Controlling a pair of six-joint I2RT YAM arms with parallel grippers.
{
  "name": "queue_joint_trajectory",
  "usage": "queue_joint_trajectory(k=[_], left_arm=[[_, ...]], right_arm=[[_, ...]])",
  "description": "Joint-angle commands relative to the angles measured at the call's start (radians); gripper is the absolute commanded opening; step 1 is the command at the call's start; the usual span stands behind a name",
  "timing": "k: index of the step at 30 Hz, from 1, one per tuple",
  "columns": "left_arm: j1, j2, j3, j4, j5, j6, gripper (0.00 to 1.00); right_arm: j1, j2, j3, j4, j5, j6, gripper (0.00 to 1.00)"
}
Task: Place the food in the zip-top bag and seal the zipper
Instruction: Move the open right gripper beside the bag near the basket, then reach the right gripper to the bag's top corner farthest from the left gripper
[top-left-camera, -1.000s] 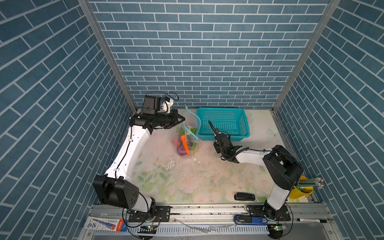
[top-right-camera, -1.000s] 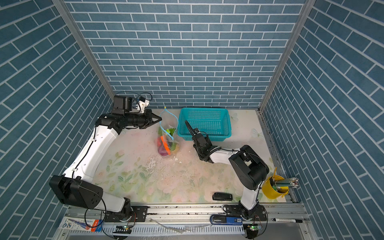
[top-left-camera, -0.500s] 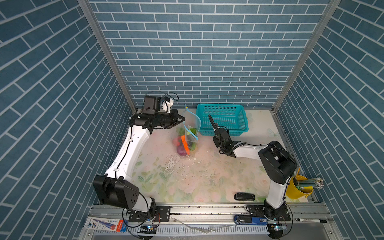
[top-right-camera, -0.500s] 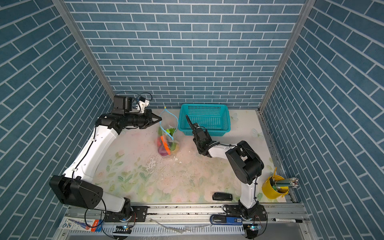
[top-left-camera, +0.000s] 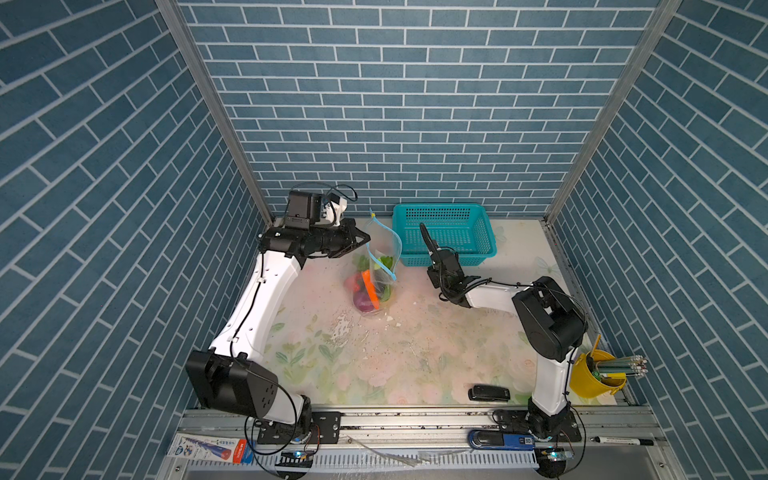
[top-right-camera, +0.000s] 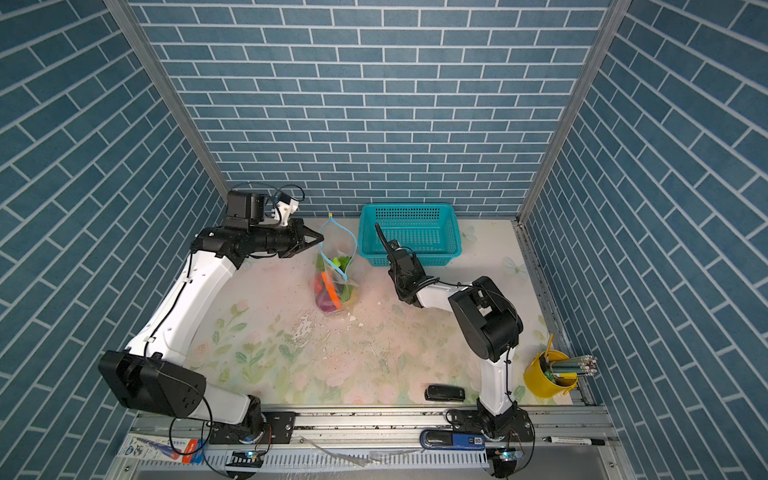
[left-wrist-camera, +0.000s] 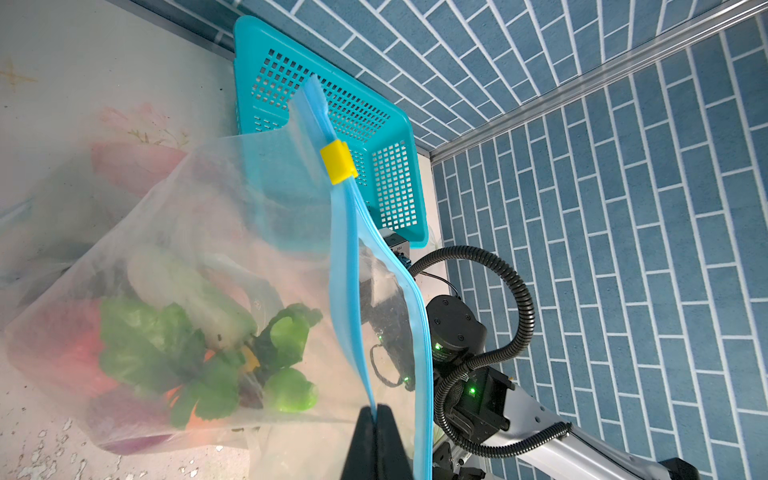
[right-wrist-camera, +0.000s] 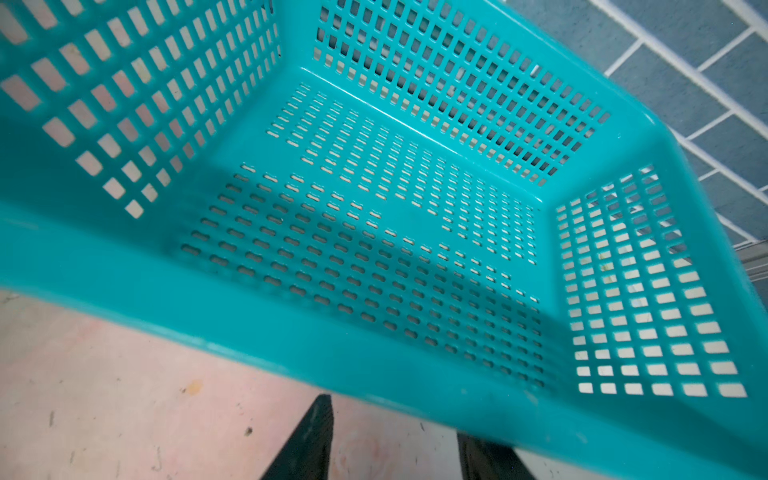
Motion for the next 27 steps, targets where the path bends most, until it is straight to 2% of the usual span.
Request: queue_joint_trajectory(k=[1,7,13,19,24,27], left_arm=[[-0.006,0.006,0.023,0.003,0.006,0.015,0.00],[-0.005,0.007,0.023,0.004,0.006,0.013,0.00],[-0.005,0.005,0.023,-0.001,-0.003,0.018,0.00],[-0.003,0.012,0.046,-0.028,-0.019,0.048,0.00],[-0.004,0.031,0.055,-0.024,-0.011,0.040,0.00],[-0.005,0.030,0.043,-0.007,-0.008,0.029,0.00]], right_arm=[[-0.006,0.012,0.048,0.020,-0.003,-0.034,0.49],[-0.009,-0.014,0.040,-0.003,-0.025,-0.034,0.50],[-0.006,-0.132,-0.043,-0.058,-0.124,0.002,0.54],[-0.005,-0.299,-0.158,-0.097,-0.276,0.172,0.56],[-0.003,-0.411,-0.218,-0.106,-0.465,0.334,0.67],[0.005,-0.448,-0.235,-0.099,-0.540,0.399,0.63]])
